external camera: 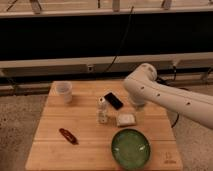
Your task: Knock the bottle over
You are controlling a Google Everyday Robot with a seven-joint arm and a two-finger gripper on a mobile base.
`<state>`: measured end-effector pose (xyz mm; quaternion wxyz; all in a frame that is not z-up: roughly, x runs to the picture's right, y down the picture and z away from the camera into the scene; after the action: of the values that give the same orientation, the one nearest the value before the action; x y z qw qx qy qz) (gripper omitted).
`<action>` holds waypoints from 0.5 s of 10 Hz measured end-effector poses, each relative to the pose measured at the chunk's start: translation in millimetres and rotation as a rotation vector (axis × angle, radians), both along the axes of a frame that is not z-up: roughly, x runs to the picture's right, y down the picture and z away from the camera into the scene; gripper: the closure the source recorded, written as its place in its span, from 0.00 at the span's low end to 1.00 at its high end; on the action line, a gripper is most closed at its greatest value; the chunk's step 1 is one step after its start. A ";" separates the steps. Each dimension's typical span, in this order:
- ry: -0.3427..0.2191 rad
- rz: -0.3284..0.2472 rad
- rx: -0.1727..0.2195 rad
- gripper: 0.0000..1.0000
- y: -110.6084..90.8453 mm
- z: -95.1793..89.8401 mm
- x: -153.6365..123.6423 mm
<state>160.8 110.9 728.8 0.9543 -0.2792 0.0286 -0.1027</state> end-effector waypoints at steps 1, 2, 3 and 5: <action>-0.001 -0.002 -0.001 0.28 0.8 0.4 -1.7; -0.001 -0.004 -0.001 0.38 1.4 0.9 -3.8; -0.002 -0.006 -0.001 0.50 2.4 1.5 -6.2; -0.006 -0.009 -0.004 0.68 3.8 2.6 -10.4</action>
<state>150.4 114.8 731.4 0.9534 -0.2805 0.0271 -0.1079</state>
